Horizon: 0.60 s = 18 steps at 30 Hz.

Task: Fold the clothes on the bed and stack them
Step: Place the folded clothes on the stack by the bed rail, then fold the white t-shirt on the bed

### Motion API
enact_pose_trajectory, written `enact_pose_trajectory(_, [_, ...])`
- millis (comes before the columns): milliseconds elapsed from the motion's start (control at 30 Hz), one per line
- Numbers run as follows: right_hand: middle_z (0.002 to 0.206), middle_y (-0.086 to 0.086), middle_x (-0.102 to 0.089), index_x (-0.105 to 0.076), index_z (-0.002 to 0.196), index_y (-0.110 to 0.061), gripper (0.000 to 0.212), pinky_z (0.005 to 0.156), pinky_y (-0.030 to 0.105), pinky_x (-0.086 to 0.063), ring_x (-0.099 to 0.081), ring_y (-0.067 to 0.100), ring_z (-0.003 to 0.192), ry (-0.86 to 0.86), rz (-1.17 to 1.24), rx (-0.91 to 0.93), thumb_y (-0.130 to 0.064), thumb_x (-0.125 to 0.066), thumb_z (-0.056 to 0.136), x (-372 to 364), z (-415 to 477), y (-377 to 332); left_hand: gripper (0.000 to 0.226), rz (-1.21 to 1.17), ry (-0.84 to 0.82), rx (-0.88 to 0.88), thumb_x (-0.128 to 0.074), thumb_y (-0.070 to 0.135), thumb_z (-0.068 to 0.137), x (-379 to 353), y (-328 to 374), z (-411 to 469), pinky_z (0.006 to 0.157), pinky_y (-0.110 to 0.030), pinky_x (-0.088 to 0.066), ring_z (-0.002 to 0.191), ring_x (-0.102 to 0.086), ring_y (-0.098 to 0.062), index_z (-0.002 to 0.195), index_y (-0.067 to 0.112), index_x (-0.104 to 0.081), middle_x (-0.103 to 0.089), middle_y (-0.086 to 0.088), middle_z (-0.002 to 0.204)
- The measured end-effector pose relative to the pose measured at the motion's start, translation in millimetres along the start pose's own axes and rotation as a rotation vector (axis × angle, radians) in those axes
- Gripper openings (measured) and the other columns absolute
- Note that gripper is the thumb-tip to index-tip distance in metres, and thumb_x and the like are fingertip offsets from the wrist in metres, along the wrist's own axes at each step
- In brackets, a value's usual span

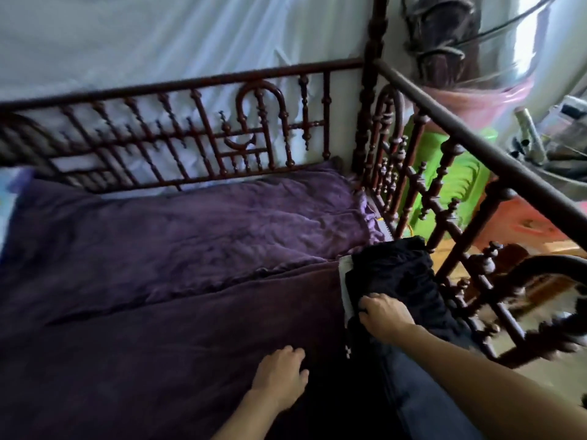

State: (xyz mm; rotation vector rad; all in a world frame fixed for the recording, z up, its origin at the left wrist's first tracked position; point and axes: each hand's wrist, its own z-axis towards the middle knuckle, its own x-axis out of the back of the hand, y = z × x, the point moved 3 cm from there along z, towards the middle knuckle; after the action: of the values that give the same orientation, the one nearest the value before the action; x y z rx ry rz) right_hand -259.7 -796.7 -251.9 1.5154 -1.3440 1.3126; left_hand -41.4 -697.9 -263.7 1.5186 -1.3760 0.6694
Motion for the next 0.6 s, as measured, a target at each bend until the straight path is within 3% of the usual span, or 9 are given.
enact_pose_trajectory(400, [0.114,0.004,-0.061,-0.062,0.105,-0.021,0.022,0.075,0.035,-0.046,-0.06,0.031,0.098,0.081,0.041,0.712,-0.032,-0.045,0.096,42,-65,-323,0.028,-0.009,0.41,0.534,-0.048,0.037,0.093,63,-175,-288,0.085,-0.036,-0.049,0.106,-0.06,-0.025,0.113,0.02,-0.059,-0.064,-0.001,0.113])
enact_pose_trajectory(600, [0.117,0.003,-0.058,-0.06,0.112,-0.023,0.024,0.075,0.034,-0.046,-0.059,0.028,0.099,0.138,0.044,0.981,-0.035,-0.045,0.097,47,-134,-500,0.026,-0.032,0.5,0.806,-0.049,0.038,0.09,65,-265,-451,0.083,-0.036,-0.05,0.103,-0.062,-0.028,0.106,0.02,-0.06,-0.066,-0.004,0.111])
